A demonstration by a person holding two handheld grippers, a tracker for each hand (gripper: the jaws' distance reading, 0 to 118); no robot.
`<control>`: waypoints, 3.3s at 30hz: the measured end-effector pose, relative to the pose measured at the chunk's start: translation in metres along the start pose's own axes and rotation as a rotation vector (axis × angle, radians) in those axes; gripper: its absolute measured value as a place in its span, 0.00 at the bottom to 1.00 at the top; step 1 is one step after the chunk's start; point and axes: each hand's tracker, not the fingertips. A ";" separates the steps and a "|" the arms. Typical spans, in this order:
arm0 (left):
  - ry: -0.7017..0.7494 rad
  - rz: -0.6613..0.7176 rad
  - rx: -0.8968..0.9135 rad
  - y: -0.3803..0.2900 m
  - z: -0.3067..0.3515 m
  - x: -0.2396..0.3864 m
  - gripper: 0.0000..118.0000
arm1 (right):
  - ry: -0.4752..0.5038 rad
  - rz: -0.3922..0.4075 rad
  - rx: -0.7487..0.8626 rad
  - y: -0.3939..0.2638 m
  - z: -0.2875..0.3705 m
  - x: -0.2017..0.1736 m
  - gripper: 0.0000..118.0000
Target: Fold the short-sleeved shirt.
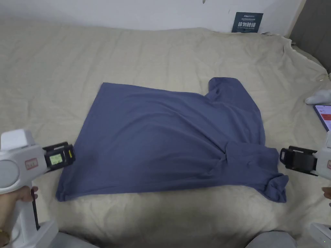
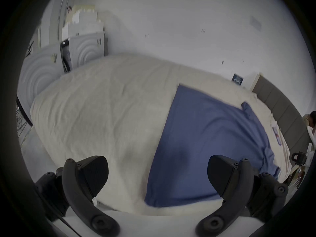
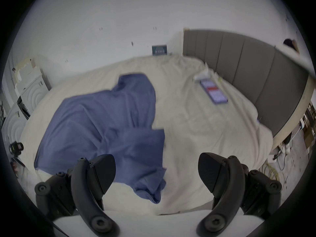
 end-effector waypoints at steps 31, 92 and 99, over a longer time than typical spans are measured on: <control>-0.093 -0.177 0.424 -0.042 0.032 0.070 0.00 | 0.034 0.022 0.420 -0.034 0.054 -0.089 0.00; 0.040 -0.251 -0.329 -0.035 -0.030 -0.001 0.95 | -0.069 0.001 -0.228 -0.068 -0.045 -0.026 0.03; 0.030 -0.195 -0.389 -0.062 -0.051 0.000 0.55 | -0.073 0.003 -0.236 -0.069 -0.046 -0.026 0.03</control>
